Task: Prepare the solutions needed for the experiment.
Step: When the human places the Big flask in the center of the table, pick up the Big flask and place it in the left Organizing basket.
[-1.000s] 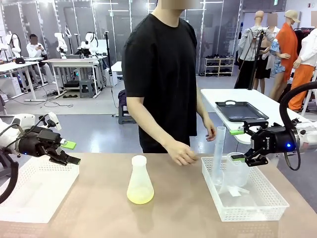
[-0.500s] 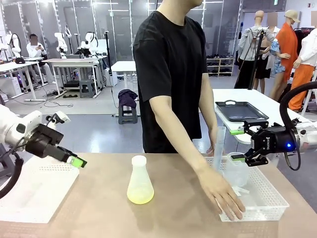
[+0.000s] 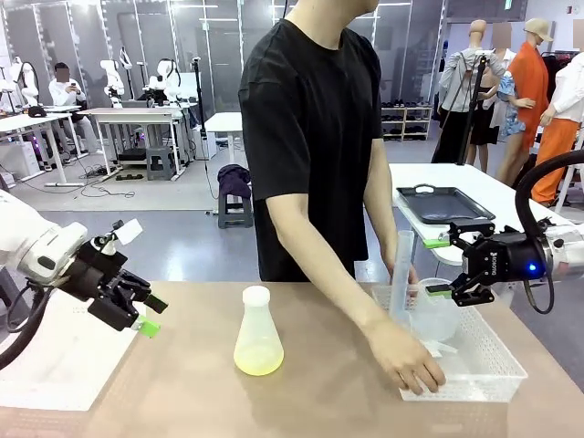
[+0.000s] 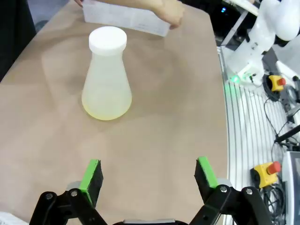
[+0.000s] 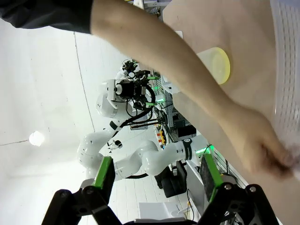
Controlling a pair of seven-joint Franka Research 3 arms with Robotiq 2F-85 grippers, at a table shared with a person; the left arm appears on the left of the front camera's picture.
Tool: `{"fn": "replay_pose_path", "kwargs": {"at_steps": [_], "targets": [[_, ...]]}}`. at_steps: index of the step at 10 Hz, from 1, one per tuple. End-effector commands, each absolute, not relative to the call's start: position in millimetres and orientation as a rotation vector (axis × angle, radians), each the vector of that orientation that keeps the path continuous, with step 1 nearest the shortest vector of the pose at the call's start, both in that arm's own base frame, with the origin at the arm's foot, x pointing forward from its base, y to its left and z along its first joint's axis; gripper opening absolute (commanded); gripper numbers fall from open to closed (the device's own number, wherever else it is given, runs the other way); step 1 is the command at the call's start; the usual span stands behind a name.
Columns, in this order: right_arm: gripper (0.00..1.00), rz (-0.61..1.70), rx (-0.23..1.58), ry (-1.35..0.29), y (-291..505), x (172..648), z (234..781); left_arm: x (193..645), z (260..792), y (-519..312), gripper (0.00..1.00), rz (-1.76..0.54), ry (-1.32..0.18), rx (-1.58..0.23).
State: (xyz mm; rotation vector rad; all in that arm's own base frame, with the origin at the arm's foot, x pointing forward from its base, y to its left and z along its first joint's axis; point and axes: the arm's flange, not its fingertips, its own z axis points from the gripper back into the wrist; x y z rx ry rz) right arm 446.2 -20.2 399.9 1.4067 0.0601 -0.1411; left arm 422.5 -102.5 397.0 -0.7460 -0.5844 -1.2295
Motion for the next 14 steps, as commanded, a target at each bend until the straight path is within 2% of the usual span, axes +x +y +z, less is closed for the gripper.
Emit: {"fn": "replay_pose_path", "kwargs": {"at_steps": [1, 4, 6, 8, 11, 12, 13, 14], "targets": [[0.92, -0.135, 1.401, 0.062, -20.6, 444.8, 400.8, 425.8, 400.1, -98.2, 1.00, -1.185, -0.557, -0.794], [0.92, -0.135, 1.401, 0.062, -20.6, 444.8, 400.8, 422.4, 395.8, -97.4, 1.00, -1.196, -0.572, -0.769], [0.92, -0.135, 1.401, 0.062, -20.6, 444.8, 400.8, 435.1, 400.1, -120.2, 1.00, -1.437, -0.657, -0.570], [0.92, -0.135, 1.401, 0.062, -20.6, 444.8, 400.8, 440.6, 394.7, -137.5, 1.00, -1.637, -0.720, -0.480], [0.92, -0.135, 1.401, 0.062, -20.6, 444.8, 400.8, 457.9, 382.7, -150.0, 1.00, -1.680, -0.742, -0.488], [0.92, -0.135, 1.401, 0.062, -20.6, 444.8, 400.8, 463.3, 386.3, -142.6, 1.00, -1.642, -0.687, -0.454], [0.92, -0.135, 1.401, 0.062, -20.6, 444.8, 400.8, 444.2, 392.0, -146.5, 1.00, -1.704, -0.703, -0.478], [0.92, -0.135, 1.401, 0.062, -20.6, 444.8, 400.8, 444.2, 392.0, -146.5, 1.00, -1.704, -0.703, -0.478]]}}
